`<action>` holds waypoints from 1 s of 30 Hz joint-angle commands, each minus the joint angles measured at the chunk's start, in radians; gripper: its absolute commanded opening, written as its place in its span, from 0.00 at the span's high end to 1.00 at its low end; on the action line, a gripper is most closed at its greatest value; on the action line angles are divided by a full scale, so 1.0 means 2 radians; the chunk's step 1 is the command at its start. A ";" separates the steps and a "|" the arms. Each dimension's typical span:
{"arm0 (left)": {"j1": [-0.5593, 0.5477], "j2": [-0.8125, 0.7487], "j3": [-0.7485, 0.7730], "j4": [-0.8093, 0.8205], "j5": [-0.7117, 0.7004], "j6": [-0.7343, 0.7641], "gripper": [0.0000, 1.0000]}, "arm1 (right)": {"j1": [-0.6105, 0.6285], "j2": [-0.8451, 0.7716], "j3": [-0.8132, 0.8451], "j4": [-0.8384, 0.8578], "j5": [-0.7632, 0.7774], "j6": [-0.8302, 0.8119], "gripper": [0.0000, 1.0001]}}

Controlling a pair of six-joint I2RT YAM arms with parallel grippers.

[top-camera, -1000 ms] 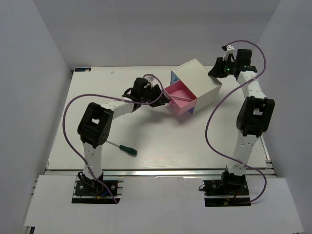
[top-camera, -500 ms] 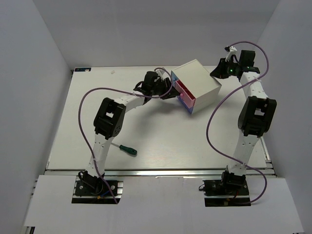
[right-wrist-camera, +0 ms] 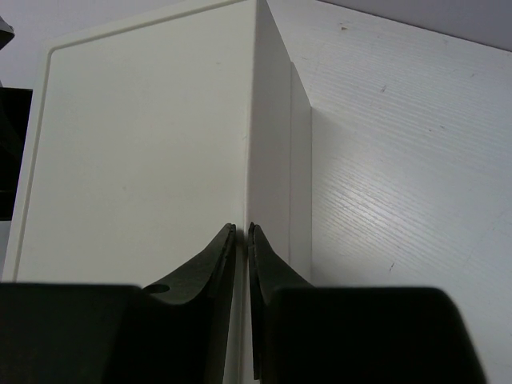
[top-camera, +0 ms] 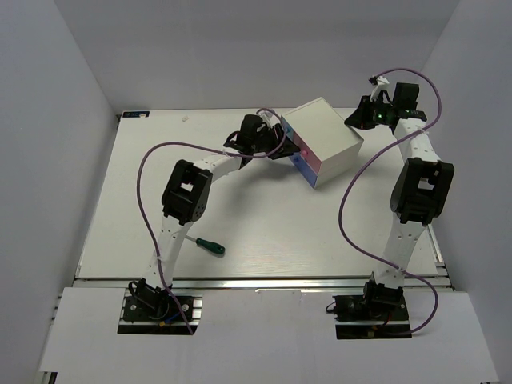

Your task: Sort the tools into containers

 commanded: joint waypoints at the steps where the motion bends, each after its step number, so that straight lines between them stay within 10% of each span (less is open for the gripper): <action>1: -0.002 -0.006 0.019 0.024 0.009 -0.012 0.50 | 0.011 0.019 -0.028 -0.085 0.000 -0.011 0.84; 7: 0.008 -0.036 -0.056 0.050 -0.014 -0.035 0.66 | 0.011 0.020 -0.028 -0.087 0.005 -0.013 0.83; 18: 0.012 -0.024 -0.053 0.037 -0.007 -0.025 0.45 | 0.007 0.023 -0.028 -0.091 0.009 -0.017 0.82; 30: 0.011 0.019 -0.014 0.033 0.002 -0.037 0.47 | 0.007 0.024 -0.032 -0.099 0.006 -0.015 0.83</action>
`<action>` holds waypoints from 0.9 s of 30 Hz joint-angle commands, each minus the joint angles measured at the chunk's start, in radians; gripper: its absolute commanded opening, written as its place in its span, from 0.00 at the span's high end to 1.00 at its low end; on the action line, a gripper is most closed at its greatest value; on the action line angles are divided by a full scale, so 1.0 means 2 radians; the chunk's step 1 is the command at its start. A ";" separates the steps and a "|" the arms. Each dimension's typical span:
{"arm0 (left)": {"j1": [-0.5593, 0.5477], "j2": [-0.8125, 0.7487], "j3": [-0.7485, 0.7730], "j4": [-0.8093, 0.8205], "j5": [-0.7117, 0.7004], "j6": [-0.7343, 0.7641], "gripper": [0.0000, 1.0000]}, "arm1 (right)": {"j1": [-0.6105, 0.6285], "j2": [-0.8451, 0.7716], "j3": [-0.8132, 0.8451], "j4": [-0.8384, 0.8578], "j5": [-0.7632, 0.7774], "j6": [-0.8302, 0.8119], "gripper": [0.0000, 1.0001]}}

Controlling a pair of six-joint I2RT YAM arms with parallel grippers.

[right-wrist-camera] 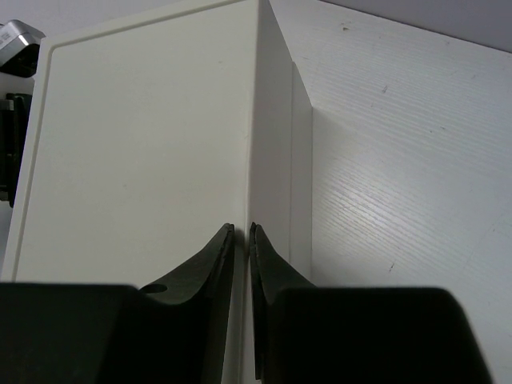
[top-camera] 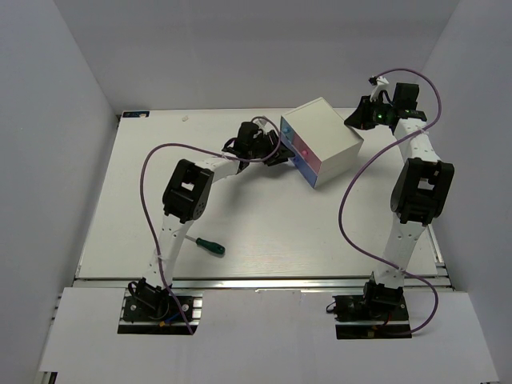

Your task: Sort the tools into containers

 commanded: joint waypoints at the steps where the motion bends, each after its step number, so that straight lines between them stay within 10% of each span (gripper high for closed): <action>1: -0.002 0.003 0.020 0.001 0.011 -0.003 0.48 | 0.007 0.025 -0.032 -0.099 0.005 -0.010 0.83; 27: -0.022 0.036 0.039 0.015 0.028 -0.023 0.55 | 0.012 0.018 -0.065 -0.110 -0.011 0.002 0.86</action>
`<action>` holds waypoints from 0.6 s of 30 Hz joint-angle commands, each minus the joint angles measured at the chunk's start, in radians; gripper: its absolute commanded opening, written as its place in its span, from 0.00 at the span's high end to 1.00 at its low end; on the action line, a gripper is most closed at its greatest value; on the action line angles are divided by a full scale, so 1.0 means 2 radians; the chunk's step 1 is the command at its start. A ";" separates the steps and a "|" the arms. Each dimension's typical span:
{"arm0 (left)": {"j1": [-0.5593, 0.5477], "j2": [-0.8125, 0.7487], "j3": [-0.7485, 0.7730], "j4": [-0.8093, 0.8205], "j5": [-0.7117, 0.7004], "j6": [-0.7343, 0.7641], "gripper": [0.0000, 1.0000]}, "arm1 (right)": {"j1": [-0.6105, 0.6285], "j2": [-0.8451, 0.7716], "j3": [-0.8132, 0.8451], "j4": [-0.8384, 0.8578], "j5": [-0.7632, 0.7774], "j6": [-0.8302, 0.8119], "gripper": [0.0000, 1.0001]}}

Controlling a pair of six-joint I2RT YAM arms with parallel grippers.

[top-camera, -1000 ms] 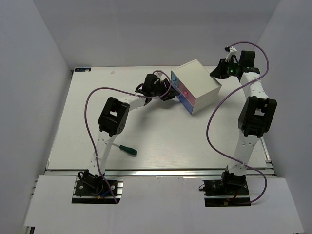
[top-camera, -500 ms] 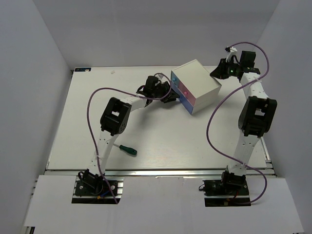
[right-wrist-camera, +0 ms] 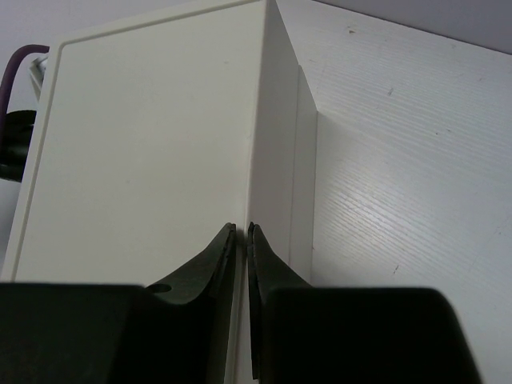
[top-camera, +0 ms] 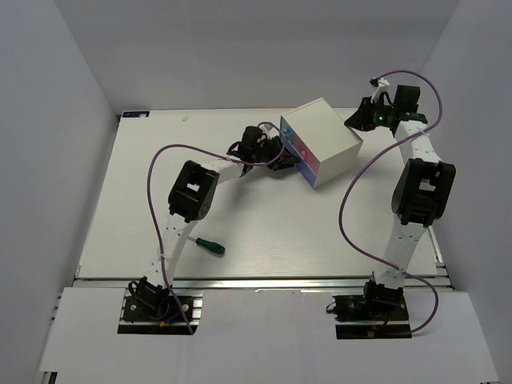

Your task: Sort the tools into containers

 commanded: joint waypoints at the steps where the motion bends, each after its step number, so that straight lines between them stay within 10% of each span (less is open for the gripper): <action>1: -0.013 -0.004 0.014 0.000 -0.012 0.002 0.56 | 0.015 0.026 -0.044 -0.129 0.003 0.000 0.86; 18: -0.014 -0.017 -0.005 0.013 -0.034 0.003 0.81 | 0.016 0.024 -0.054 -0.127 0.010 -0.001 0.87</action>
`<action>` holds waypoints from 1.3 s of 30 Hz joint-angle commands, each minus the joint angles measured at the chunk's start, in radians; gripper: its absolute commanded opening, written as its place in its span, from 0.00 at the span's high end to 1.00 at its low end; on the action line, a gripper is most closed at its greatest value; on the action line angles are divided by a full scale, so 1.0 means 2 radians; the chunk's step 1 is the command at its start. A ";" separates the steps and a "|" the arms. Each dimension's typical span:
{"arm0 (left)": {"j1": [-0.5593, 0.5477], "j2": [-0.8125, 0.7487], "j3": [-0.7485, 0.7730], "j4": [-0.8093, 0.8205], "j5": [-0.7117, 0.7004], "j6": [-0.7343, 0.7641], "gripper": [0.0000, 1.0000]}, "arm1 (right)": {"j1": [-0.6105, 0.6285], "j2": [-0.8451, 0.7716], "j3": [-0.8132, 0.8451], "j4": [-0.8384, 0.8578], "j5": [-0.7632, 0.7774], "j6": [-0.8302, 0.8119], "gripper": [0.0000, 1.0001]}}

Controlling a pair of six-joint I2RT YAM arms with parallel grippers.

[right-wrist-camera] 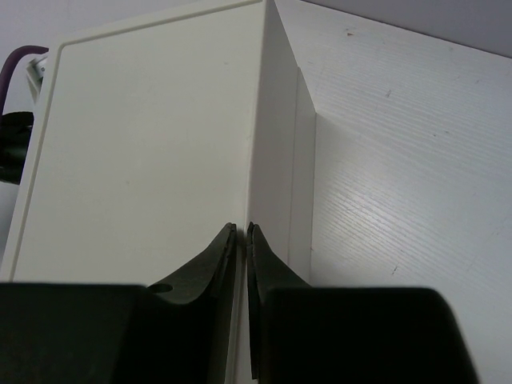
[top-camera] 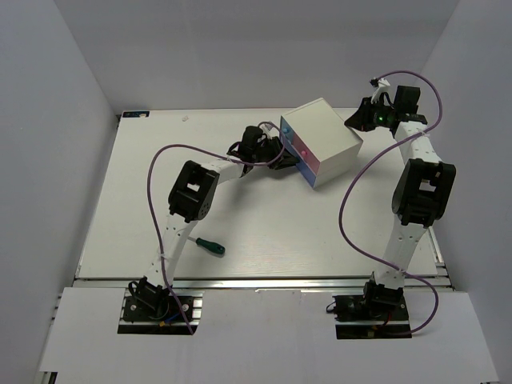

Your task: Sort the tools into containers

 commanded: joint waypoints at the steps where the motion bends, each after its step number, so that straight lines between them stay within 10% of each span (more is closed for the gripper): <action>1: -0.012 -0.021 -0.010 0.006 -0.039 0.013 0.83 | 0.016 0.029 -0.041 -0.142 0.011 -0.005 0.87; 21: 0.010 -0.168 -0.206 -0.009 -0.043 0.102 0.90 | 0.015 0.037 -0.031 -0.141 0.062 -0.001 0.89; 28: 0.010 -0.141 -0.165 0.016 -0.011 0.087 0.43 | 0.015 0.038 -0.033 -0.144 0.061 -0.005 0.82; 39: 0.010 -0.063 -0.052 -0.020 -0.016 0.074 0.44 | 0.016 0.041 -0.030 -0.155 0.055 -0.007 0.84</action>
